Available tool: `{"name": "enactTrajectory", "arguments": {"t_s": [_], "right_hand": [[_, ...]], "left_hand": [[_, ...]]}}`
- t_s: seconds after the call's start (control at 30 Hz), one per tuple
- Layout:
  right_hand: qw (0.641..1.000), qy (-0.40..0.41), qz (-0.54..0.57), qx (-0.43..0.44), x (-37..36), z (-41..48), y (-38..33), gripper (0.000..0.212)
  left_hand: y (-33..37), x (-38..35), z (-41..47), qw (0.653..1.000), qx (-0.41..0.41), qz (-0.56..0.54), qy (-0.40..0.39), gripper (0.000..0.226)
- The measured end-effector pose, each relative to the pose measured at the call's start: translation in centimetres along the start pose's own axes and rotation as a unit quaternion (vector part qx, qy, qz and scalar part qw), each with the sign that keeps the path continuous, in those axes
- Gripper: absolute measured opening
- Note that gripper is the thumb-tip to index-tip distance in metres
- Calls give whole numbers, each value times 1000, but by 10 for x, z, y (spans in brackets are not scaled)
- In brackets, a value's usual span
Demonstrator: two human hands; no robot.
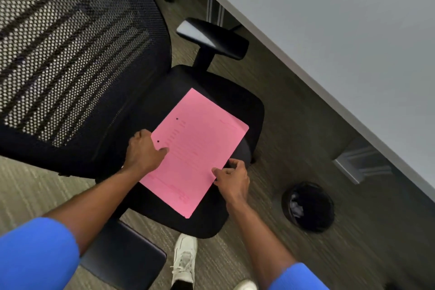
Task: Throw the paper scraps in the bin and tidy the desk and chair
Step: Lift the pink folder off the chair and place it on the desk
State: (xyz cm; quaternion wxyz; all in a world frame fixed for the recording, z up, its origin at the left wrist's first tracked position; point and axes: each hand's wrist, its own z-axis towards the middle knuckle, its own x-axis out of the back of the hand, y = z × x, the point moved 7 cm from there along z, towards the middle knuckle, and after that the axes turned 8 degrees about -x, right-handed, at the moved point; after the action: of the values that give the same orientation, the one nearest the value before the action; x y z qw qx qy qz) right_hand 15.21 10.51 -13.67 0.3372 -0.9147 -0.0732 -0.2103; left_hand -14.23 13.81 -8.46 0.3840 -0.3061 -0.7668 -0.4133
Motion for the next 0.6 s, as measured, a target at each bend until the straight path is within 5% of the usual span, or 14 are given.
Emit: {"name": "enactTrajectory", "arguments": {"t_s": [0.13, 0.2, 0.3, 0.6], "right_hand": [[998, -4, 56, -34, 7, -9, 1, 55], [996, -9, 87, -30, 12, -16, 1, 57], [994, -7, 112, -12, 25, -28, -2, 63], [991, -29, 105, 80, 103, -67, -6, 69]], "left_hand": [[1, 5, -3, 1000, 7, 0, 0, 74], [-1, 9, -5, 999, 26, -24, -10, 58], [-3, 13, -13, 997, 40, -62, -20, 36], [38, 41, -79, 990, 7, -140, -8, 32]]}}
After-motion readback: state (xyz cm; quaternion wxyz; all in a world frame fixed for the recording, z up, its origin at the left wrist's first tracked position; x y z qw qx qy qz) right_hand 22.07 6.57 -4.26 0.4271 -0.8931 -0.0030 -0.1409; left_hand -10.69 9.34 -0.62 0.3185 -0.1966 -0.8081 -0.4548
